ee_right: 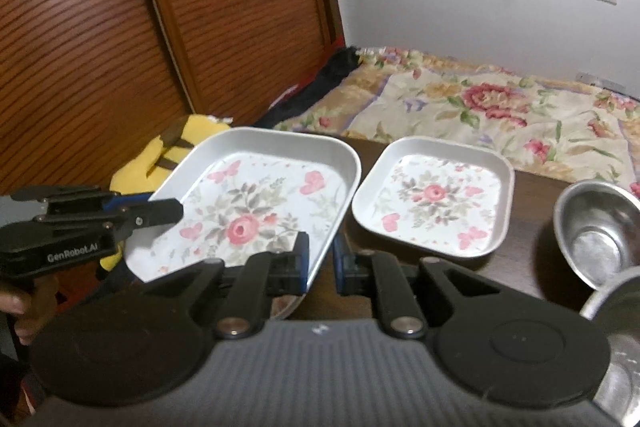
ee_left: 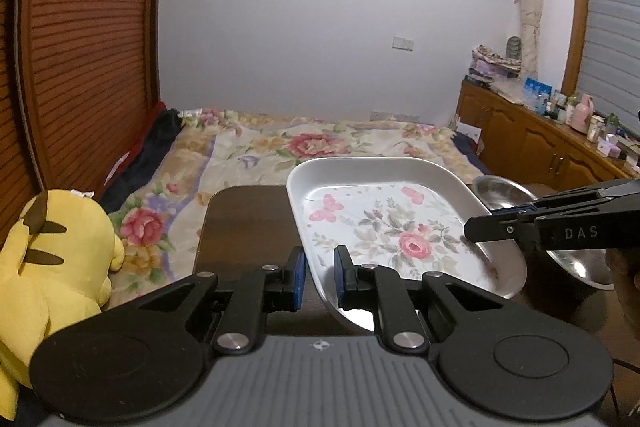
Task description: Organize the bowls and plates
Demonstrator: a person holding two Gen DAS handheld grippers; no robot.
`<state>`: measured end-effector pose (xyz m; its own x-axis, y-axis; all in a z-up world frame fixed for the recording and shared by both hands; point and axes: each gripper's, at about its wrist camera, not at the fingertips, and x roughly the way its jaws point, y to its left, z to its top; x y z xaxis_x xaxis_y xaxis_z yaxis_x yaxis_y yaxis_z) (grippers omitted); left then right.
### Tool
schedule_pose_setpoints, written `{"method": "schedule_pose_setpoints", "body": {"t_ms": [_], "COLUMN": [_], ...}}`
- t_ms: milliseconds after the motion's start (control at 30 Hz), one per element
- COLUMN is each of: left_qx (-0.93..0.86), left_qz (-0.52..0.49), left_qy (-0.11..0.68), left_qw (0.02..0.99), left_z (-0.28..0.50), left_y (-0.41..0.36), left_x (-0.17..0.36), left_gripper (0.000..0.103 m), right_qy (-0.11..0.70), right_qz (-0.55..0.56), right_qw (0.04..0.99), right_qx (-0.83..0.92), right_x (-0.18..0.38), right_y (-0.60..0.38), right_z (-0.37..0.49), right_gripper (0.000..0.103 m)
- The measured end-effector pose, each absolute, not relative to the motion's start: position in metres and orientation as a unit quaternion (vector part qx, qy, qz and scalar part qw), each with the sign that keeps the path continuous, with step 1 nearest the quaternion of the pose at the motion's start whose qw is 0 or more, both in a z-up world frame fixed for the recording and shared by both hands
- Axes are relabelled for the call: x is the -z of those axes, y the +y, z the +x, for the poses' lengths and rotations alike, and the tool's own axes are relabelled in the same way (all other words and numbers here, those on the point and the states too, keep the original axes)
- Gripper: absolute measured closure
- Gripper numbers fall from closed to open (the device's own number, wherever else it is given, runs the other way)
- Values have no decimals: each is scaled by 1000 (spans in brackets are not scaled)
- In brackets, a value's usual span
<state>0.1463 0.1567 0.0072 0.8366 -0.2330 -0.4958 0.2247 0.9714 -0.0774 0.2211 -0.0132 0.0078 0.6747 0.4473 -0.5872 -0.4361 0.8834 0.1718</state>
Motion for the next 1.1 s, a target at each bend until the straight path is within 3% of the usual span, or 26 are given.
{"method": "schedule_pose_setpoints", "body": {"t_ms": [467, 1100], "left_qx": [144, 155], "left_qz": [0, -11], "left_qy": [247, 261], "left_qw": [958, 953], "left_z": [99, 62], "left_y": [131, 117], "left_x": [-27, -10], "left_gripper": [86, 86], "right_qy": [289, 286], "right_qz": [31, 55], "right_qw": [927, 924], "right_qx": [-237, -249], "right_x": [-23, -9], "right_y": [-53, -80], "right_z": [175, 127], "right_gripper": [89, 90]}}
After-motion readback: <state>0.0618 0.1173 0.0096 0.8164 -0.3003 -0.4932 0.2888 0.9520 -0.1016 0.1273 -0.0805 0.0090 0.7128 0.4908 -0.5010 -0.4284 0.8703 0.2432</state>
